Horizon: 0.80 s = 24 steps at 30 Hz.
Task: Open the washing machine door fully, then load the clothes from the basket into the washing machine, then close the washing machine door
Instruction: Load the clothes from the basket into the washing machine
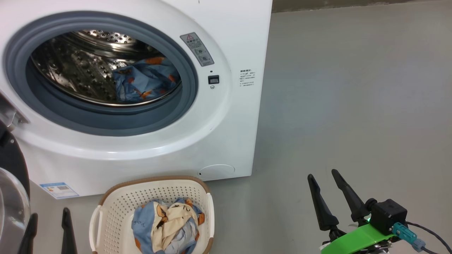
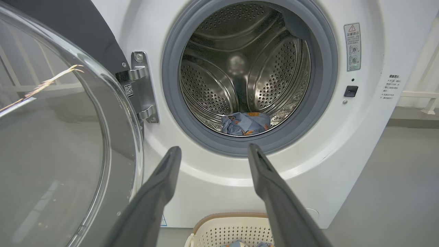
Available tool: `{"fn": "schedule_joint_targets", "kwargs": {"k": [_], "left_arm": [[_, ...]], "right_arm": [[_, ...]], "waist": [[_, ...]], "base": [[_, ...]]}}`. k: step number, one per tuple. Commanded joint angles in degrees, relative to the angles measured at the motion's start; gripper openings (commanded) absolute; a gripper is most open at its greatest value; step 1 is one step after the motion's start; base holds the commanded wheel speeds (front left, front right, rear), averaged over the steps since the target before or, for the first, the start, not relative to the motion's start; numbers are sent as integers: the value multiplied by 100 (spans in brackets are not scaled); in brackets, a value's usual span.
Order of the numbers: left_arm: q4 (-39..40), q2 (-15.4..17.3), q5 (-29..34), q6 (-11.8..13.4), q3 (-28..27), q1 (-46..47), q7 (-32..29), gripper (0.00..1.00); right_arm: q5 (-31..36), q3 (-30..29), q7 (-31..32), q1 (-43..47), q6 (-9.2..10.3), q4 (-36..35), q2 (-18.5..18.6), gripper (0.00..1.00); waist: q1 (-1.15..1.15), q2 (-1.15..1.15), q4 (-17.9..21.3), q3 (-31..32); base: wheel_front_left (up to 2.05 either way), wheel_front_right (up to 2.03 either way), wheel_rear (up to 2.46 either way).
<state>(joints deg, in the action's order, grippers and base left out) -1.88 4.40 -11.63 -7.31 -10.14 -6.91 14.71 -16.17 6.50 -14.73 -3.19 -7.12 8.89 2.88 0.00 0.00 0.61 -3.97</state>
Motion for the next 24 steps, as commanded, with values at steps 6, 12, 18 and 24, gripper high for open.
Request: {"fn": "schedule_joint_targets", "kwargs": {"k": [6,12,18,24], "left_arm": [[142,-50,115,-14,-263,-157,29,100],[98,-105,159,-15,-270,-257,29,100],[94,-131,168,-16,-263,-279,29,100],[96,-142,151,-16,-253,-284,29,100]], "right_arm": [[167,46,-27,71,-36,-167,-1,100],[314,-9,-27,123,-36,-184,-1,100],[426,-45,-27,146,-36,-205,-1,100],[524,-101,-27,146,-36,-228,-1,100]], "waist": [[0,0,28,101],[0,0,52,154],[0,0,58,142],[0,0,66,115]], "base": [[0,0,0],[0,0,0],[0,0,0],[0,0,0]]}}
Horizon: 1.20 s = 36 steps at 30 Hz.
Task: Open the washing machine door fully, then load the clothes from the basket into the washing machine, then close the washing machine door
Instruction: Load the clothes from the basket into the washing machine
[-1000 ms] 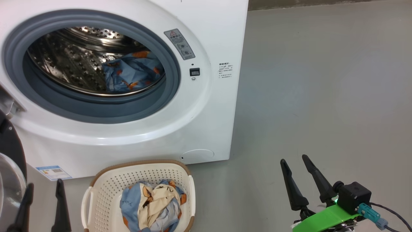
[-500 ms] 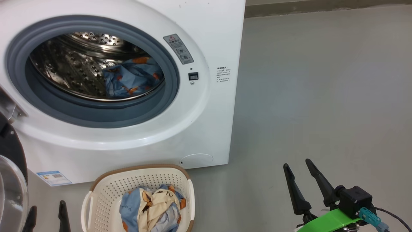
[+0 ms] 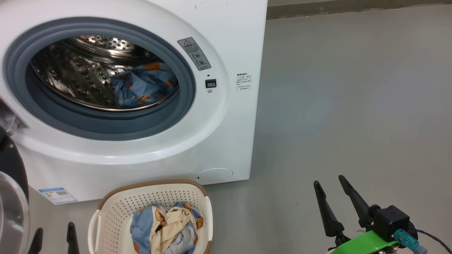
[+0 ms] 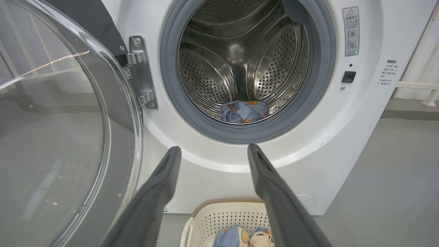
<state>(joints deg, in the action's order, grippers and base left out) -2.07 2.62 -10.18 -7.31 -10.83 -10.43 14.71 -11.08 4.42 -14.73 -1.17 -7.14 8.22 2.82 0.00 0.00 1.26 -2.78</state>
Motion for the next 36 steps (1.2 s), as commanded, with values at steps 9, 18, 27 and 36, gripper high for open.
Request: {"fn": "schedule_joint_targets", "kwargs": {"k": [9,18,27,36], "left_arm": [[-29,30,-121,-17,-73,124,29,100],[-593,309,-621,-17,415,405,29,100],[-1239,1002,-1152,-17,1008,1021,29,100],[-1627,1514,-1502,-17,1278,1644,29,100]], "right_arm": [[-12,98,-27,-74,-35,-205,6,100],[-102,93,-27,-182,-35,-344,6,100],[219,34,-27,-365,-35,-560,6,100],[487,-34,-27,-496,-35,-898,6,100]], "waist": [[0,0,83,-231],[0,0,185,-815],[0,0,360,-1741],[0,0,581,-2661]], "base": [[0,0,0],[0,0,0],[0,0,0],[0,0,0]]}}
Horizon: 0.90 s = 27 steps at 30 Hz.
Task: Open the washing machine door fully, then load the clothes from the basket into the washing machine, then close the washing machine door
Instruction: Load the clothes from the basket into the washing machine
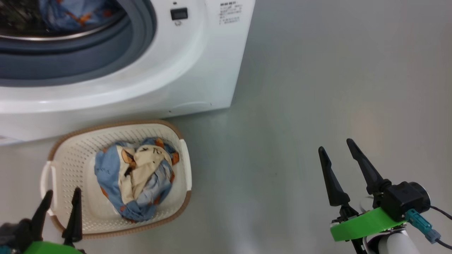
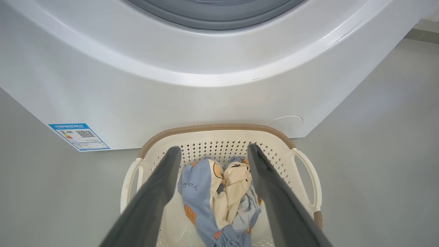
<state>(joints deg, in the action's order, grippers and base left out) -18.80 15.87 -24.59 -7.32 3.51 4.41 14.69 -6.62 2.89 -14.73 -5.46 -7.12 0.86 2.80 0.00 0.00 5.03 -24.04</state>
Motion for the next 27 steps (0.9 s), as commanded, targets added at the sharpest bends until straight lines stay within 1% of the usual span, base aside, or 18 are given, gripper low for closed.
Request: {"fn": "schedule_joint_targets", "kwargs": {"k": [1,9,15,17,18,21,25,27], "left_arm": [[12,239,-115,-16,-116,234,30,100],[-217,614,-521,-16,236,752,30,100],[-421,997,-1049,-16,655,1201,30,100],[-481,1128,-1311,-16,888,1336,30,100],[-457,1206,-1505,-16,1093,1404,30,100],[-399,1533,-1934,-16,1604,1627,30,100],[-542,1948,-2308,-16,2026,1946,30,100],[-672,2099,-2449,-16,2255,2077,30,100]], "right_arm": [[36,117,-27,-74,-36,-192,8,100],[-12,142,-27,-118,-36,-377,8,100],[-95,155,-27,-169,-36,-496,8,100],[-133,169,-27,-188,-36,-534,8,100],[-152,177,-27,-198,-36,-553,8,100],[-205,189,-27,-216,-36,-611,8,100],[-270,246,-27,-272,-36,-715,8,100],[-296,260,-27,-286,-36,-770,8,100]], "waist": [[0,0,222,-625],[0,0,306,-1245],[0,0,359,-1733],[0,0,388,-1885],[0,0,403,-1960],[0,0,434,-2184],[0,0,541,-2477],[0,0,603,-2602]], "base": [[0,0,0],[0,0,0],[0,0,0],[0,0,0],[0,0,0],[0,0,0],[0,0,0],[0,0,0]]}}
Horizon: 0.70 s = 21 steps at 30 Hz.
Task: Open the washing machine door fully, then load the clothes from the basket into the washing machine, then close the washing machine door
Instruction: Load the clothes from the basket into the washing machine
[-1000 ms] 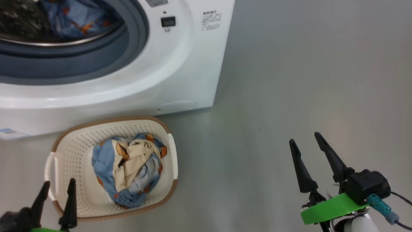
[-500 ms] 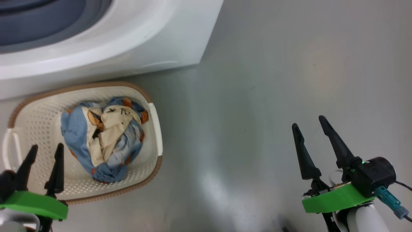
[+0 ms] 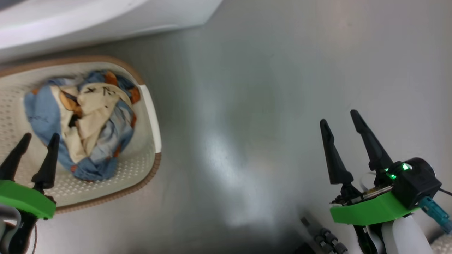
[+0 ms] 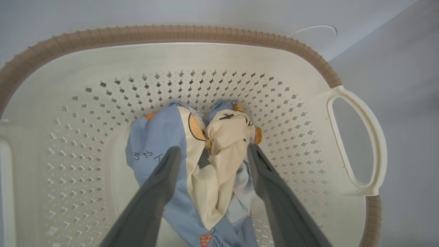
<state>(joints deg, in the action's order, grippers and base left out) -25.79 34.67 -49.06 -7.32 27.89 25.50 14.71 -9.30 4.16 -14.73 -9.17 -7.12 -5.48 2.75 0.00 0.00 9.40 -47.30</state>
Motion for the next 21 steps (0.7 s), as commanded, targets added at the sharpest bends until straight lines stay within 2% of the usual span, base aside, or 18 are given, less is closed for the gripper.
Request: {"fn": "schedule_joint_targets", "kwargs": {"k": [1,8,13,21], "left_arm": [[-33,286,-82,-16,-24,35,29,100],[-266,756,-635,-16,910,679,29,100],[-483,1011,-717,-16,1391,1009,29,100],[-858,1176,-967,-16,2036,1532,29,100]], "right_arm": [[-51,129,-27,87,-36,-156,12,100],[-203,144,-27,148,-36,-290,12,100],[-293,131,-27,147,-36,-354,12,100],[-487,151,-27,283,-36,-318,12,100]], "waist": [[0,0,194,-338],[0,0,345,-749],[0,0,445,-960],[0,0,521,-1177]], "base": [[0,0,0],[0,0,0],[0,0,0],[0,0,0]]}}
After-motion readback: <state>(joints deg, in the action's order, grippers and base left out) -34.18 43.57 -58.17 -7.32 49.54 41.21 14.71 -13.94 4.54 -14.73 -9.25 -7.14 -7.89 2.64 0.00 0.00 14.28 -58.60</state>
